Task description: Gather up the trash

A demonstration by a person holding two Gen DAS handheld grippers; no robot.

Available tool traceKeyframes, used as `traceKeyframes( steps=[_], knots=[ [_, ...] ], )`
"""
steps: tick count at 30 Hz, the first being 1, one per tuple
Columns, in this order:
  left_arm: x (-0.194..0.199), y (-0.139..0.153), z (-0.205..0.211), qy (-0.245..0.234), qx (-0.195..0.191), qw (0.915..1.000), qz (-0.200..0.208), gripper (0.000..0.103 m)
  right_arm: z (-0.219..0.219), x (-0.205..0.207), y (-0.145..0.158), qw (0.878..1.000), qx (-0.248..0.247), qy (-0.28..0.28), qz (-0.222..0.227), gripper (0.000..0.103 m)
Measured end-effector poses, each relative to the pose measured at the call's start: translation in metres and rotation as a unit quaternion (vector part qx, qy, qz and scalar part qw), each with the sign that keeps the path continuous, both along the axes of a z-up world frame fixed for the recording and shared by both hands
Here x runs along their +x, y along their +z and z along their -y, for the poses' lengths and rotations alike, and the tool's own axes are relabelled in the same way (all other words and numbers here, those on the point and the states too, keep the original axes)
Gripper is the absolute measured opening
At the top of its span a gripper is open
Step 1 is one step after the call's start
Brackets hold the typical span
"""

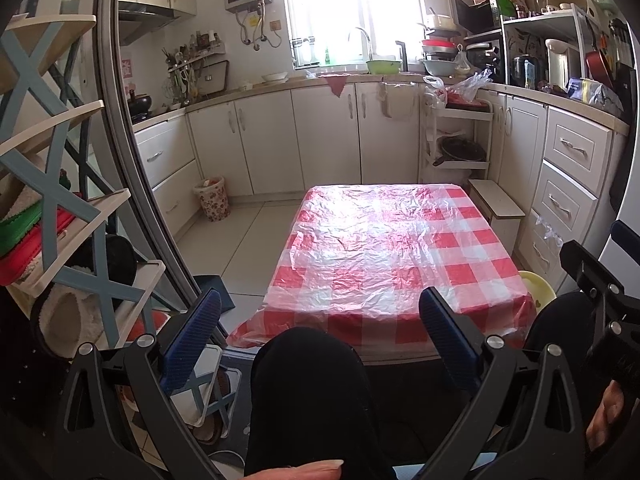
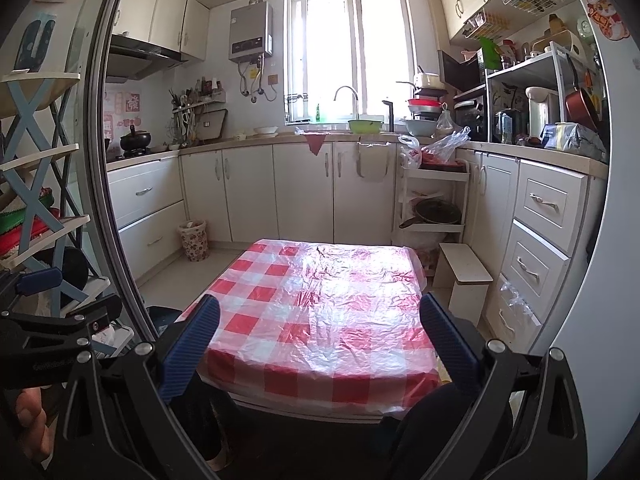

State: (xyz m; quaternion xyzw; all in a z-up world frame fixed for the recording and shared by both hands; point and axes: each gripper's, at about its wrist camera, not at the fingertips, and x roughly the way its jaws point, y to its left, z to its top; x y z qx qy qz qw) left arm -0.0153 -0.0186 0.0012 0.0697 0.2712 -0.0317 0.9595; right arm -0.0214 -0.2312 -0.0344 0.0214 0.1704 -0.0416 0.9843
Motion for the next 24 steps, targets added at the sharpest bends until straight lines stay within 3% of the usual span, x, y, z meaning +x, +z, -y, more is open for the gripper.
traceKeyframes(
  steps=[24],
  knots=[
    [-0.0023,0.0032,-0.0049,0.004,-0.001,1.0000,0.009,0.095,0.0016,-0.0017,0.0022,1.000,-0.006,-0.003,0.005,0.096]
  ],
)
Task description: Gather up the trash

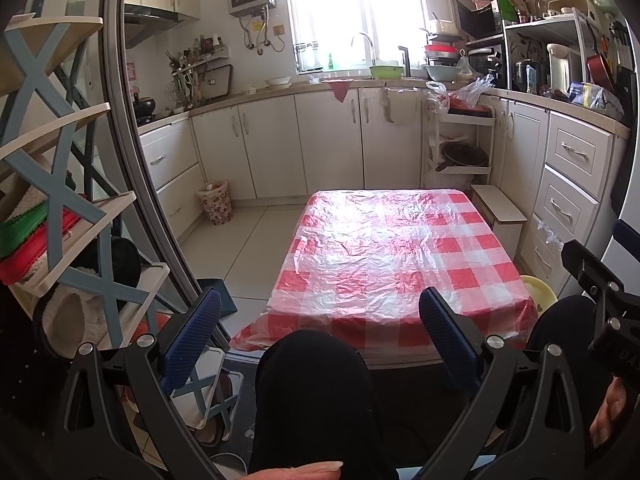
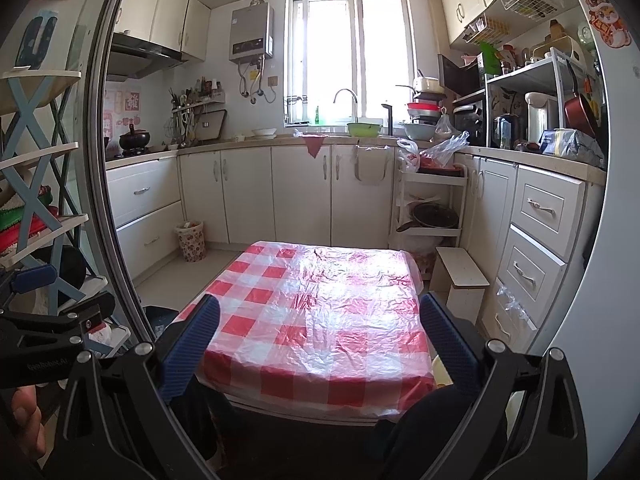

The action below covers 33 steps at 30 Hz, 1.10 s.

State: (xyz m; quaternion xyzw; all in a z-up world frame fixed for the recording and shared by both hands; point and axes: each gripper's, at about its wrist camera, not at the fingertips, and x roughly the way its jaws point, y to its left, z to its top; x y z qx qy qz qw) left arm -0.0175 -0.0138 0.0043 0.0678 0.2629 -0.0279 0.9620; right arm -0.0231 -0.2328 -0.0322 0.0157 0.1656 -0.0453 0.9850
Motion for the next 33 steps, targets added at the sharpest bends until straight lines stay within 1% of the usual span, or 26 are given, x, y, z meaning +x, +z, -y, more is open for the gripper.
traceKeyframes(
  steps=[33],
  knots=[
    [-0.0001,-0.0015,-0.0046,0.004,0.000,1.0000,0.001,0.095,0.0024,-0.0009,-0.0020,1.000,-0.004,0.004,0.001,0.096]
  ],
)
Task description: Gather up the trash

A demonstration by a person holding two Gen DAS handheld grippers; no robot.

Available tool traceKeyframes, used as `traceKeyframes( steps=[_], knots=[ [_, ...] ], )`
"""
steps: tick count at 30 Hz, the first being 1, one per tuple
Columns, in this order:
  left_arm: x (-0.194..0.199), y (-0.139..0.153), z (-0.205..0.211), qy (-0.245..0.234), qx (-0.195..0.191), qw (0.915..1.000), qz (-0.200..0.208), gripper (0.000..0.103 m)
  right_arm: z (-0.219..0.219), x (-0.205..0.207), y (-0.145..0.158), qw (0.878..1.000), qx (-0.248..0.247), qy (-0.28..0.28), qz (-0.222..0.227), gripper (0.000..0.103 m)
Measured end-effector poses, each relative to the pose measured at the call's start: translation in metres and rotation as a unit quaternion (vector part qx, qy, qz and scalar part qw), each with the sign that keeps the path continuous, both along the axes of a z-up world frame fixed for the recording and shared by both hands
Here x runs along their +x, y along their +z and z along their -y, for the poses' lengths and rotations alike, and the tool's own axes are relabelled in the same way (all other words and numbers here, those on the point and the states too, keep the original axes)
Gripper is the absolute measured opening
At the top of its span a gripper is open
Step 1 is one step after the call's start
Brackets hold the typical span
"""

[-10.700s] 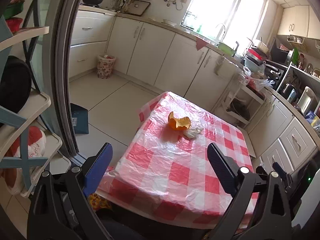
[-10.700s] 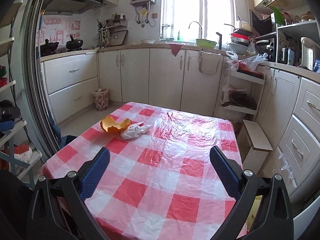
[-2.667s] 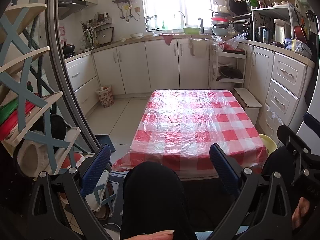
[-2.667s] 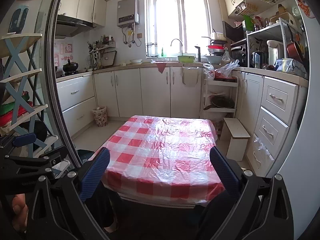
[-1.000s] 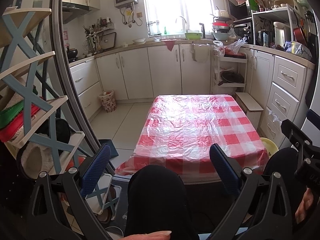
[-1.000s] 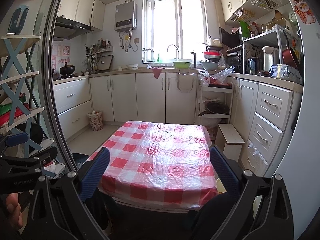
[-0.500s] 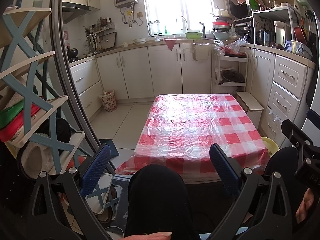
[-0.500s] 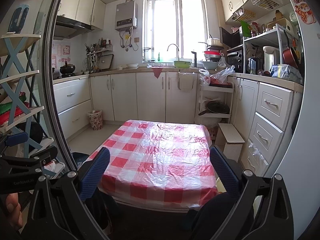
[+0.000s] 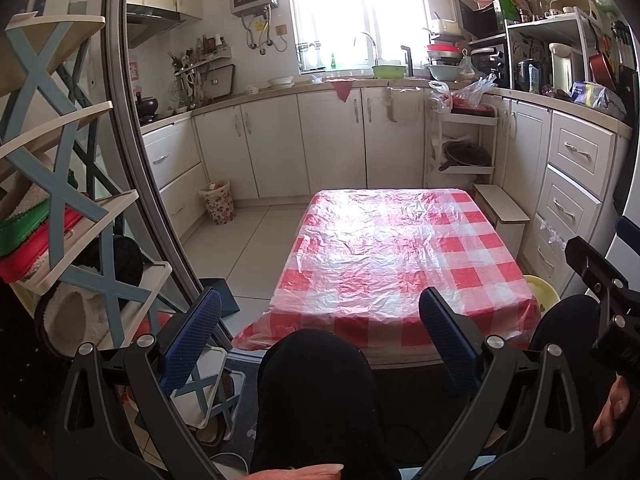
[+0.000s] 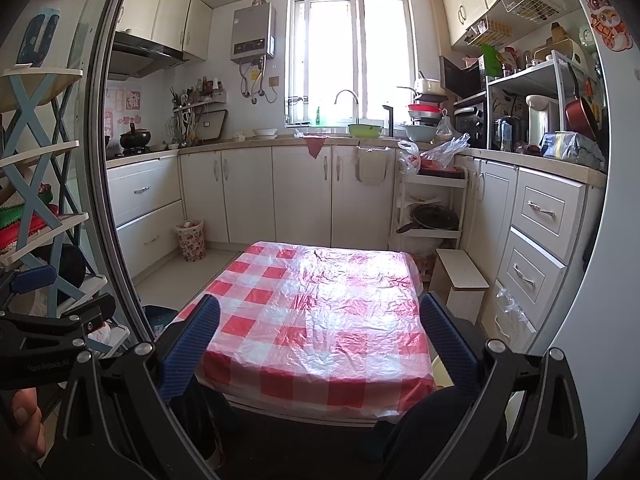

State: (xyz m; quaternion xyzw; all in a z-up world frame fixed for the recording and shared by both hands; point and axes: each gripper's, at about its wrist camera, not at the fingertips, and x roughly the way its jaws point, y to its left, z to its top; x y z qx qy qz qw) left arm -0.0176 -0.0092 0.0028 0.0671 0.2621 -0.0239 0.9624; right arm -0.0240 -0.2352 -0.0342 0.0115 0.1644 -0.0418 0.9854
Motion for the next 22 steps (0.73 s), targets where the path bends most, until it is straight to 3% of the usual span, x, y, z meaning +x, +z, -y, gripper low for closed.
traceKeyframes(
  steps=[6,9,12,22],
  knots=[
    [0.001,0.000,-0.003,0.003,-0.004,1.0000,0.003,0.095,0.000,0.001,0.004,1.000,-0.005,0.005,0.001,0.096],
    [-0.006,0.002,-0.003,0.005,-0.009,0.9995,0.031,0.095,0.001,0.002,0.005,1.000,-0.005,0.005,0.001,0.096],
    [-0.007,0.003,-0.001,0.004,-0.003,0.9994,0.033,0.095,0.003,0.001,0.005,1.000,-0.003,0.004,0.002,0.096],
    [0.008,-0.008,-0.007,0.004,-0.023,0.9997,-0.012,0.095,0.004,0.002,0.003,1.000,-0.004,0.004,0.001,0.096]
  ],
)
